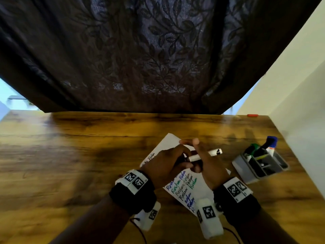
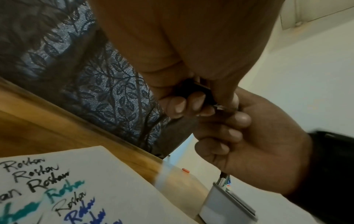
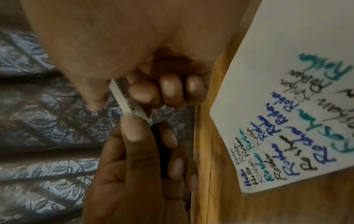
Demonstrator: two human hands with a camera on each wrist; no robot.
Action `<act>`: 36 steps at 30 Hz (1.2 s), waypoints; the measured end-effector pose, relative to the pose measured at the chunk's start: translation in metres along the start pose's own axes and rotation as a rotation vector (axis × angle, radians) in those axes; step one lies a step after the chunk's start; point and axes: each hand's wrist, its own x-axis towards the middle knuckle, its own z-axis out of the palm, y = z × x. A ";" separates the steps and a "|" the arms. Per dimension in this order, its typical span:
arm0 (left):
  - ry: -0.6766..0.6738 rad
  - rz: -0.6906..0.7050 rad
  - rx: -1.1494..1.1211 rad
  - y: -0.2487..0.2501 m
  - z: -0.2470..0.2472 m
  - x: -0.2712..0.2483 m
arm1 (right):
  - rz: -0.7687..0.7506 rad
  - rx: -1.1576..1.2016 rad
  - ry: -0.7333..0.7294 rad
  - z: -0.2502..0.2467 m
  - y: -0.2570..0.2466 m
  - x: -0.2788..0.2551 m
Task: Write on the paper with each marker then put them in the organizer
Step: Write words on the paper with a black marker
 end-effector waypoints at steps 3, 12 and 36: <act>0.014 -0.030 0.072 -0.001 0.005 0.005 | 0.012 0.052 0.035 -0.013 -0.004 -0.003; -0.065 0.048 0.030 0.007 0.013 0.011 | -0.124 -0.059 -0.079 -0.053 -0.016 -0.021; -0.114 -0.545 0.083 -0.056 0.109 0.000 | 0.009 -0.189 -0.190 -0.114 0.093 -0.021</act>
